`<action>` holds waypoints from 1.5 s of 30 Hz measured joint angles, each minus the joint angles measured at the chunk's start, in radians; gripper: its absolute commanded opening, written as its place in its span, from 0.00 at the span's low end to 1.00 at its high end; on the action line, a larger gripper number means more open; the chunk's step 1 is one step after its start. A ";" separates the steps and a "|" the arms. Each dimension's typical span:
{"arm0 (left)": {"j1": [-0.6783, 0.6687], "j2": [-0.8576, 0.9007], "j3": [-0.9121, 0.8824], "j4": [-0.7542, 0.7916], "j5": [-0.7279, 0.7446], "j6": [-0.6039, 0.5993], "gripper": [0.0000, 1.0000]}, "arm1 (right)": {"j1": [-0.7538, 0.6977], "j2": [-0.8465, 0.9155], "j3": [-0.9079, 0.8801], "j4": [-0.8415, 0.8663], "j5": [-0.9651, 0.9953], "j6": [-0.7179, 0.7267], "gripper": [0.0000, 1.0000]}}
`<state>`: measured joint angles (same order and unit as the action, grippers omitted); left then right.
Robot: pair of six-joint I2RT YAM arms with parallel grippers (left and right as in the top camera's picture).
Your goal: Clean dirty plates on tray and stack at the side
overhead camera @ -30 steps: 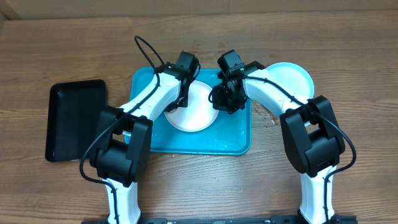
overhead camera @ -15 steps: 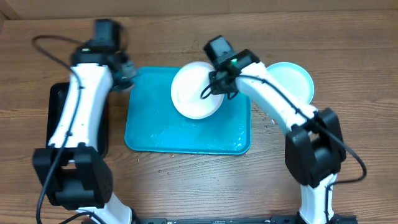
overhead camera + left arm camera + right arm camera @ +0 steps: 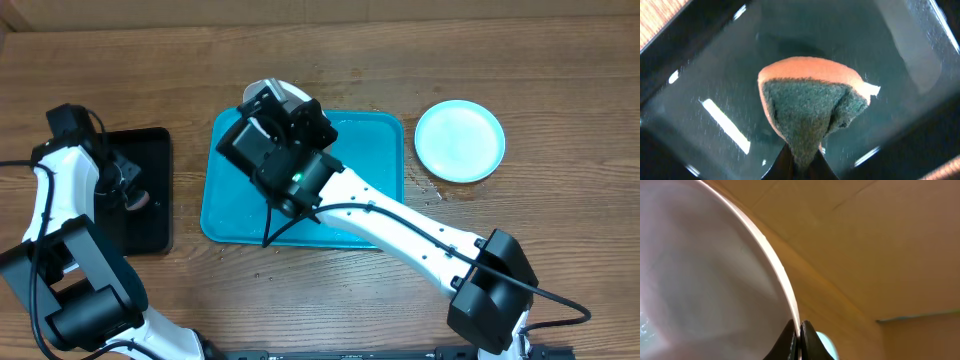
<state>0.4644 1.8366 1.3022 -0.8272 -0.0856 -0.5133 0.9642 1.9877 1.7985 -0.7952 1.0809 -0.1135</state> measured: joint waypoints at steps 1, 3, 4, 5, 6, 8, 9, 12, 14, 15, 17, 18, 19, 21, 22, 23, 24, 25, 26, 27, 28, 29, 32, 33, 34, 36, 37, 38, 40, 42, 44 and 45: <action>0.003 0.000 -0.003 0.008 -0.002 0.004 0.21 | 0.006 0.000 0.000 0.000 0.019 -0.014 0.04; 0.011 0.000 -0.031 0.057 -0.008 0.014 0.23 | 0.013 0.000 0.000 0.002 0.070 -0.037 0.04; 0.011 0.000 -0.040 0.068 -0.008 0.018 0.26 | 0.013 0.000 0.000 0.002 0.090 -0.045 0.04; 0.011 0.000 -0.046 0.072 -0.008 0.019 0.27 | 0.013 0.000 0.000 0.002 0.106 -0.054 0.04; 0.011 0.000 -0.047 0.076 -0.008 0.019 0.27 | 0.013 0.000 0.000 0.002 0.111 -0.056 0.04; 0.011 0.000 -0.047 0.089 -0.008 0.019 0.26 | 0.013 0.000 0.000 0.002 0.124 -0.068 0.04; 0.011 0.000 -0.047 0.087 -0.008 0.019 0.26 | 0.013 0.000 0.000 0.001 0.129 -0.072 0.04; 0.011 0.000 -0.035 0.049 -0.008 0.020 0.25 | 0.013 0.000 0.000 0.017 0.142 -0.101 0.04; 0.011 0.000 -0.002 0.011 0.001 0.019 0.34 | 0.013 0.000 0.000 0.078 0.180 -0.132 0.04; 0.011 0.000 0.028 -0.011 0.010 0.021 0.52 | 0.013 0.000 0.000 0.107 0.201 -0.150 0.04; 0.011 -0.002 0.101 -0.055 0.054 0.024 0.85 | 0.013 0.000 0.001 0.092 0.201 -0.164 0.04; 0.011 -0.002 0.124 -0.067 0.077 0.025 0.91 | 0.013 0.000 0.005 0.058 0.177 -0.164 0.04; 0.011 -0.003 0.142 -0.073 0.105 0.026 1.00 | 0.013 -0.001 0.008 -0.017 0.106 -0.161 0.04; 0.011 -0.006 0.151 -0.079 0.145 0.023 1.00 | 0.010 -0.001 0.007 -0.099 -0.059 -0.167 0.04; 0.011 -0.006 0.151 -0.083 0.160 0.024 1.00 | 0.006 -0.001 0.004 -0.116 -0.130 -0.171 0.04; 0.011 -0.006 0.151 -0.087 0.169 0.025 1.00 | 0.005 -0.001 0.003 -0.123 -0.169 -0.169 0.04; 0.011 -0.006 0.151 -0.087 0.180 0.025 1.00 | 0.000 -0.001 0.001 -0.119 -0.161 -0.140 0.04; 0.011 -0.006 0.151 -0.087 0.185 0.025 1.00 | -0.007 -0.001 0.001 -0.116 -0.125 -0.098 0.04; 0.011 -0.006 0.151 -0.087 0.192 0.025 1.00 | -0.027 -0.003 0.001 -0.114 -0.063 -0.035 0.04; 0.011 -0.006 0.151 -0.087 0.195 0.025 1.00 | -0.049 -0.007 0.001 -0.125 -0.048 0.001 0.04; 0.011 -0.006 0.151 -0.088 0.198 0.025 1.00 | -0.076 -0.015 0.001 -0.148 -0.057 0.029 0.04; 0.011 -0.006 0.151 -0.089 0.201 0.025 1.00 | -0.153 -0.040 0.002 -0.200 -0.129 0.064 0.04; 0.011 -0.006 0.151 -0.092 0.206 0.025 1.00 | -0.317 -0.092 0.002 -0.303 -0.351 0.100 0.04; 0.011 -0.006 0.151 -0.092 0.206 0.025 1.00 | -0.385 -0.104 0.003 -0.331 -0.430 0.110 0.04; 0.011 -0.006 0.151 -0.093 0.206 0.025 0.99 | -0.493 -0.115 0.003 -0.381 -0.575 0.140 0.04; 0.011 -0.006 0.151 -0.093 0.206 0.025 1.00 | -0.653 -0.116 -0.006 -0.423 -0.770 0.171 0.04; 0.011 -0.006 0.151 -0.093 0.206 0.025 1.00 | -0.739 -0.116 -0.019 -0.426 -0.853 0.182 0.04; 0.011 -0.006 0.151 -0.093 0.206 0.025 1.00 | -0.825 -0.116 -0.038 -0.429 -0.934 0.195 0.04; 0.011 -0.006 0.151 -0.093 0.206 0.025 1.00 | -0.979 -0.117 -0.093 -0.405 -1.084 0.213 0.04; 0.011 -0.006 0.151 -0.093 0.206 0.025 1.00 | -1.091 -0.116 -0.168 -0.348 -1.176 0.224 0.04; 0.011 -0.006 0.151 -0.093 0.207 0.025 1.00 | -1.159 -0.117 -0.246 -0.267 -1.225 0.233 0.04; 0.011 -0.006 0.151 -0.093 0.207 0.025 1.00 | -1.172 -0.117 -0.268 -0.242 -1.235 0.240 0.04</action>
<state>0.4759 1.8309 1.4532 -0.9207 0.1215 -0.4885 -0.2073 1.8709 1.5303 -1.0374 -0.1539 0.1268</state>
